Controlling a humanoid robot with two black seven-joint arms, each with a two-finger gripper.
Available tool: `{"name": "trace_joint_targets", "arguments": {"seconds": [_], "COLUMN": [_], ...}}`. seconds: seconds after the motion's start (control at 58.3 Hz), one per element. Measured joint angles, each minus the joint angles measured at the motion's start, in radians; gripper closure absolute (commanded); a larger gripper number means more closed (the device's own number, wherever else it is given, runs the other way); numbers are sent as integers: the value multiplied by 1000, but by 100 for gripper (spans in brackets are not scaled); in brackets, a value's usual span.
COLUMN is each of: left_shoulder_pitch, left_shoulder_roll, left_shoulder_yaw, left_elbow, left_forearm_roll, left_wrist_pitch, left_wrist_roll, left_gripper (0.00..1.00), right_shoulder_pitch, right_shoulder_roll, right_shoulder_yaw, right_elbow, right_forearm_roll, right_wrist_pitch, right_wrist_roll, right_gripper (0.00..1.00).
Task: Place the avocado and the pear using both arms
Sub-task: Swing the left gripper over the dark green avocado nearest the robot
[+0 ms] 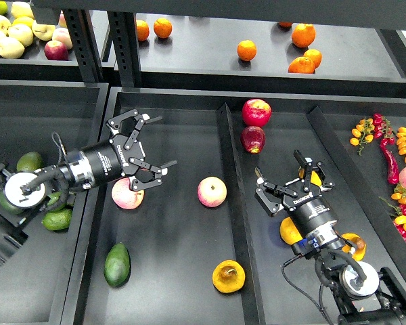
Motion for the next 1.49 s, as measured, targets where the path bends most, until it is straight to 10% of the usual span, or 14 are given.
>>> {"name": "trace_joint_targets", "arguments": {"seconds": [0.412, 1.493], "left_shoulder_pitch": [-330, -406], "left_shoulder_roll": [32, -208], "left_shoulder_yaw": [469, 1009], "left_elbow": [-14, 83], "left_forearm_roll": [180, 377], "left_wrist_pitch": [0, 0], "left_wrist_roll": [0, -1], "left_gripper": [0, 1], "right_shoulder_pitch": [61, 225], "right_shoulder_roll": [0, 0], "right_shoulder_yaw": [-9, -2], "right_elbow": [-4, -57], "right_forearm_roll": [-2, -2], "right_wrist_pitch": [-23, -65], "right_wrist_roll": [-1, -8], "right_gripper": [1, 1]}}
